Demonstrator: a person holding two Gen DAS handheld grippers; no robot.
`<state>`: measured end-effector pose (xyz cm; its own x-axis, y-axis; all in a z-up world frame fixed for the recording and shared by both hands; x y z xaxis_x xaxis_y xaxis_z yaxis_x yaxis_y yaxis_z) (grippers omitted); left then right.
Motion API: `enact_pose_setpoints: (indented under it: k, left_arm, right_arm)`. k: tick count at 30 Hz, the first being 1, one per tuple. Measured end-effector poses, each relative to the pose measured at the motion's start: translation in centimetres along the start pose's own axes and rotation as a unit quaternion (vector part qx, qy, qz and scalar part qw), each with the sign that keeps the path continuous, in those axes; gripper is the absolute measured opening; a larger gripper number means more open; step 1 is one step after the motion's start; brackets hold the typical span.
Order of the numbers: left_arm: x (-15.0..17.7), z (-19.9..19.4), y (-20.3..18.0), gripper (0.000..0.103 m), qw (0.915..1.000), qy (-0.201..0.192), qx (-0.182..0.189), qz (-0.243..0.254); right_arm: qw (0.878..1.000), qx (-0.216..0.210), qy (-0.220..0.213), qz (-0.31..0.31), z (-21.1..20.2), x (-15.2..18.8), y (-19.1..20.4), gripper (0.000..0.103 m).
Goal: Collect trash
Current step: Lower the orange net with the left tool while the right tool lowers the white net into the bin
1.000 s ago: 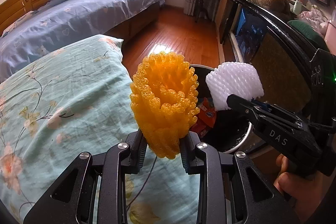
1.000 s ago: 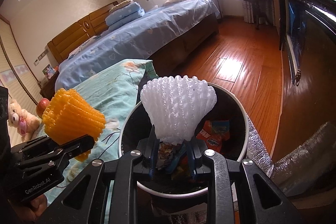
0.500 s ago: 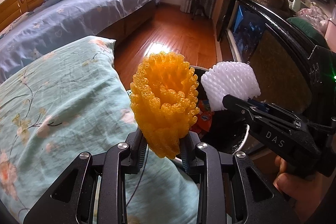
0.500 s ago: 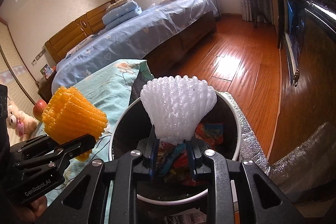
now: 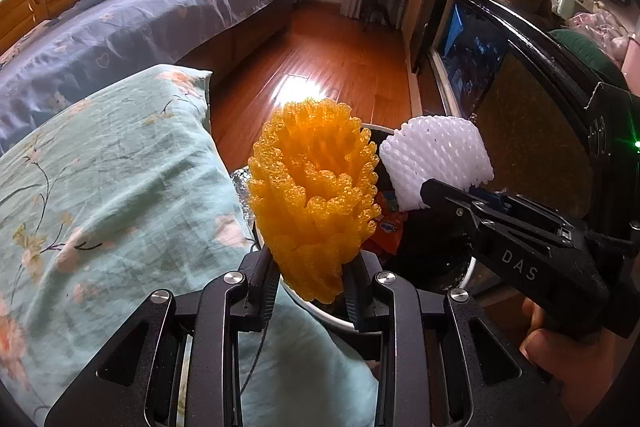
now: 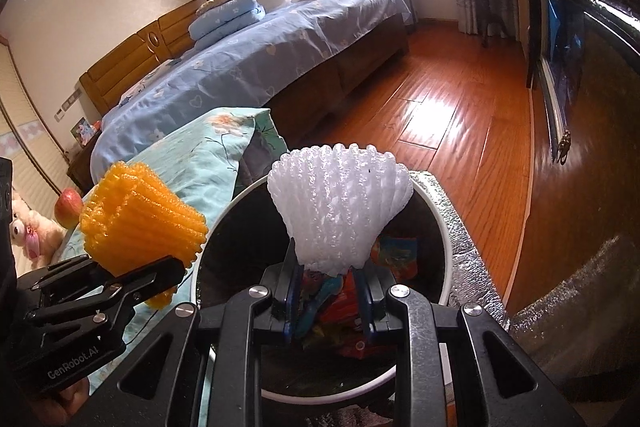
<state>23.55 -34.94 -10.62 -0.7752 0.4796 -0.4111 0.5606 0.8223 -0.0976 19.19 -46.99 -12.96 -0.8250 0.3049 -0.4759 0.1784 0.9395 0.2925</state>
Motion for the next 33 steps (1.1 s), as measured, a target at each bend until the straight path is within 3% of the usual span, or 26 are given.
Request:
enact_pose_setpoints:
  k: [33]
  left_arm:
    - [-0.8,1.4,-1.1,0.028,0.9998,0.014,0.002,0.011]
  right_arm:
    - [1.000,0.006,0.013,0.010,0.7,-0.4,-1.2,0.026]
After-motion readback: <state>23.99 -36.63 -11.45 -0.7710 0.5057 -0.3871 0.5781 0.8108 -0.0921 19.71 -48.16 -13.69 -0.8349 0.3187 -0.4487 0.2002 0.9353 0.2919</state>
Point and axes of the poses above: each gripper's, at about its wrist camera, not at the fingertips, and z roughly the way its jaws point, y to its left, x to its underside, the point moved 7 cm from there along z, roughly the way its jaws point, and after that the axes turned 14 degrees about y, right-handed, at the moved point
